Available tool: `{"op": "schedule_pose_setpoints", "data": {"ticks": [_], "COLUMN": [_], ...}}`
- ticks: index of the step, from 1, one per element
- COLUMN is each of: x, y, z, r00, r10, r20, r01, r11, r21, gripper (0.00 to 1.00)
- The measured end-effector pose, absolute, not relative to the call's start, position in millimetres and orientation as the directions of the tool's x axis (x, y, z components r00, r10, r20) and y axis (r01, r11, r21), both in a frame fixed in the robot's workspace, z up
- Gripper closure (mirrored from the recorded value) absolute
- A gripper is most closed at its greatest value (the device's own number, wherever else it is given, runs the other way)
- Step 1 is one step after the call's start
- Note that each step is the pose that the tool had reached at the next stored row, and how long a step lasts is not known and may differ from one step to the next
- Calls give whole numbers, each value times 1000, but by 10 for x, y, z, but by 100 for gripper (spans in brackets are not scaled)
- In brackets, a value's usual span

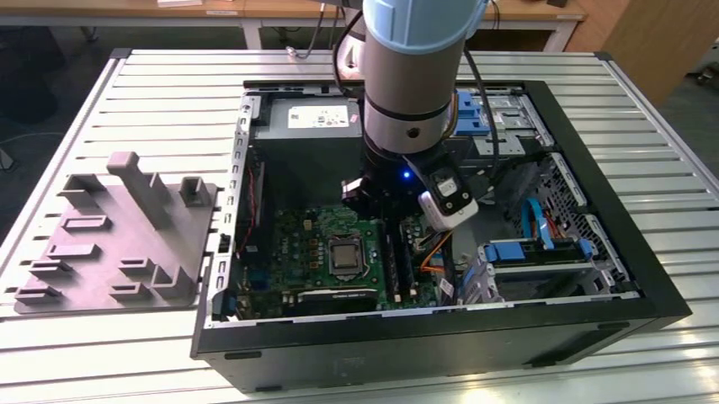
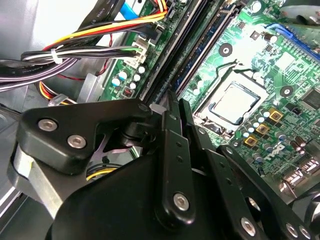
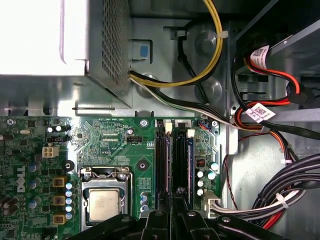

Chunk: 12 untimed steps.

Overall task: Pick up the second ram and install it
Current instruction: 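Insert the second ram into the second slot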

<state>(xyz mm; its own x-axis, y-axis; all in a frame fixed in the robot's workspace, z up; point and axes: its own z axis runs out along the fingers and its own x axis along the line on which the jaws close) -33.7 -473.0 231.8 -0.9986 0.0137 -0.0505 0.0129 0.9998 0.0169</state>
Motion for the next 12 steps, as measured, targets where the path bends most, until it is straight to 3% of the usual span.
{"op": "schedule_pose_setpoints", "data": {"ticks": [7, 9, 12], "x": [-337, -337, -337], "y": [-4730, -4730, -4730], "z": [2324, 2325, 2327], "r00": [-999, -999, -999], "r10": [14, 14, 14], "r20": [-50, -50, -50], "r01": [13, 13, 13], "r11": [1000, 1000, 1000], "r21": [17, 17, 17], "gripper": [82, 89, 90]}}
